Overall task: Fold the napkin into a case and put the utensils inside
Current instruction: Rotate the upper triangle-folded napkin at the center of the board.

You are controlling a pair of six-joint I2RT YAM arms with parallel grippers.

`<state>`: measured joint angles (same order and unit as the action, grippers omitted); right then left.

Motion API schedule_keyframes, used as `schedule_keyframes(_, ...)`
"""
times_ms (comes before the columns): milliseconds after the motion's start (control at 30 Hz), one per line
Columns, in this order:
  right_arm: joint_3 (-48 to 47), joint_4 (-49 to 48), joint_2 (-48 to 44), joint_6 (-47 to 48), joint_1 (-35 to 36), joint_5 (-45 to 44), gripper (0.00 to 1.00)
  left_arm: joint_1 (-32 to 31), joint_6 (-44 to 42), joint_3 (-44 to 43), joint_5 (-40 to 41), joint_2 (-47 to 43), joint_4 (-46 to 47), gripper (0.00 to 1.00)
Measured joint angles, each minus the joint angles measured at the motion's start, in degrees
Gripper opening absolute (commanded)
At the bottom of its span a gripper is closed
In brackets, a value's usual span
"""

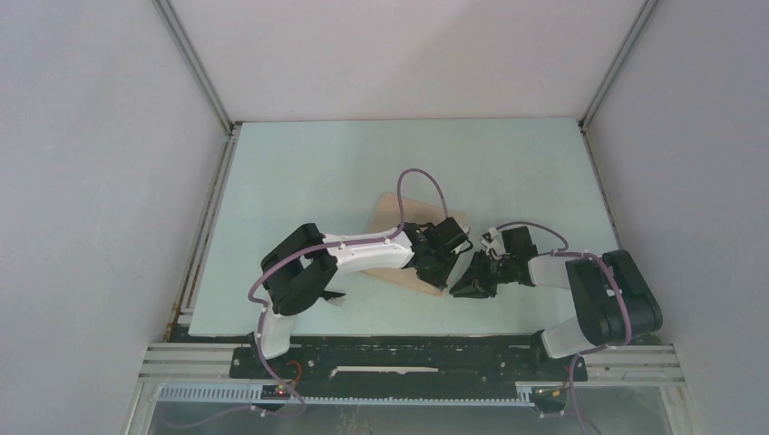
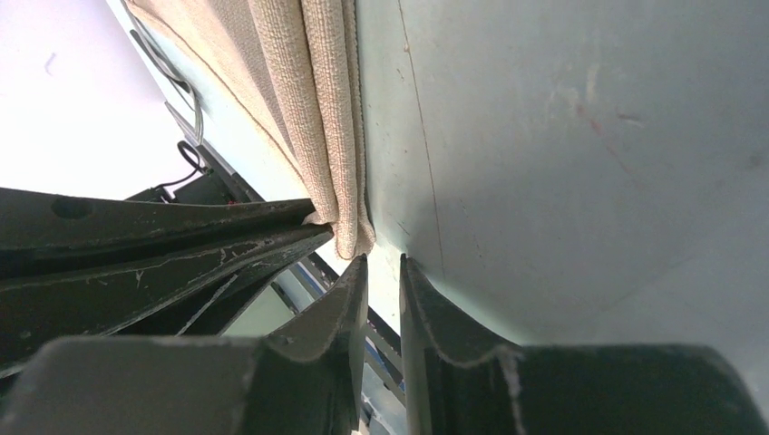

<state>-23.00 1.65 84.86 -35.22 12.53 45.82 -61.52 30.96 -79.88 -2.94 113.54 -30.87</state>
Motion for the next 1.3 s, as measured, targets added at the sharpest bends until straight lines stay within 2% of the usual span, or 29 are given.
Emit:
schedule_keyframes(333,-0.02,-0.85,1.01,-0.09,0.04,0.9,0.26,-0.76,0.07,-0.59,-0.22,-0.02,-0.63,0.13)
schedule_keyframes(500,-0.09,-0.87,1.2,-0.24,0.04,1.03,0.3,-0.94,0.09,-0.61,-0.39,-0.02,-0.81,0.3)
schedule_keyframes(633,-0.09,-1.27,1.2,-0.98,-0.07,1.31,0.39,-1.01,0.33,-0.61,-1.09,-0.2,-1.22,0.45)
schedule_keyframes(700,-0.09,-1.73,1.2,-1.55,-0.13,1.81,0.47,-1.01,0.5,-0.5,-1.38,-1.18,-1.88,0.49)
schedule_keyframes(833,-0.55,-2.71,1.18,-2.91,0.79,2.47,0.51,-0.98,0.5,0.85,-1.49,-7.72,-2.25,0.53)
schedule_keyframes(967,-1.92,-2.75,1.2,-4.24,4.24,0.17,0.52,-0.11,0.59,4.85,-1.18,-19.87,-2.16,0.54)
schedule_keyframes(1100,-4.39,0.35,1.2,-5.16,7.54,-3.78,0.43,2.21,0.7,9.94,-0.87,-29.4,-1.42,0.54)
schedule_keyframes(1233,-6.71,3.96,1.73,-4.98,10.25,-8.11,0.22,4.74,0.66,14.73,-0.15,-34.18,-1.55,0.54)
schedule_keyframes(1300,-8.07,7.04,2.03,-4.39,10.86,-10.43,0.16,5.88,0.59,16.94,-0.09,-35.74,-1.64,0.54)
